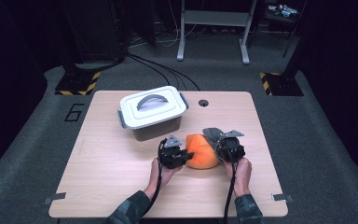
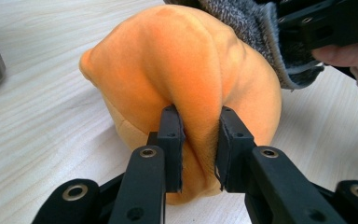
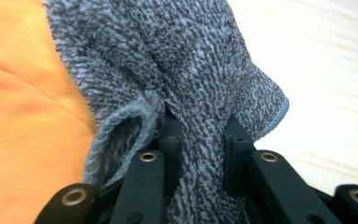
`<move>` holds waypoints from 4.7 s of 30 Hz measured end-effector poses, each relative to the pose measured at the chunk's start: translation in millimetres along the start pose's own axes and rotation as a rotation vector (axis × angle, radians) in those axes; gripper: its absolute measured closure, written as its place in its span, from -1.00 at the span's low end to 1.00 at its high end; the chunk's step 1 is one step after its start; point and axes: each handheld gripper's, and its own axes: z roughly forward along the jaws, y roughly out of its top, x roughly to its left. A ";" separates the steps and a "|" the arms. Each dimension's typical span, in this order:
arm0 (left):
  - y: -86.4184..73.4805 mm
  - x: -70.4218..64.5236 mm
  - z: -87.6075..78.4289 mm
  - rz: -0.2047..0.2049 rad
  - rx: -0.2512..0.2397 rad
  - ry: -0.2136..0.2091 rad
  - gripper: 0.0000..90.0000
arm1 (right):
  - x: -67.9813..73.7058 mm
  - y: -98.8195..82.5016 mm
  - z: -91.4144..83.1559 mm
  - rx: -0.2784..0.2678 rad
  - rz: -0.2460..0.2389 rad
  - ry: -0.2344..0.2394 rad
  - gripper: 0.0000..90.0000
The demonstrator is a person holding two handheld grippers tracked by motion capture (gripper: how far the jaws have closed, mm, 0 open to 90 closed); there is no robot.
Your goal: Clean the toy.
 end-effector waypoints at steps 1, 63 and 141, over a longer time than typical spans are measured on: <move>0.5 -0.4 0.2 0.001 -0.002 0.001 0.65 | -1.6 -0.6 1.3 0.006 0.011 0.004 0.64; 0.3 2.1 -6.0 0.042 0.042 0.050 0.49 | 8.0 8.8 -12.4 -0.050 -0.022 0.040 0.63; 2.8 16.8 13.6 0.104 0.005 0.068 -0.28 | 8.9 -4.1 7.7 -0.007 0.045 0.077 0.63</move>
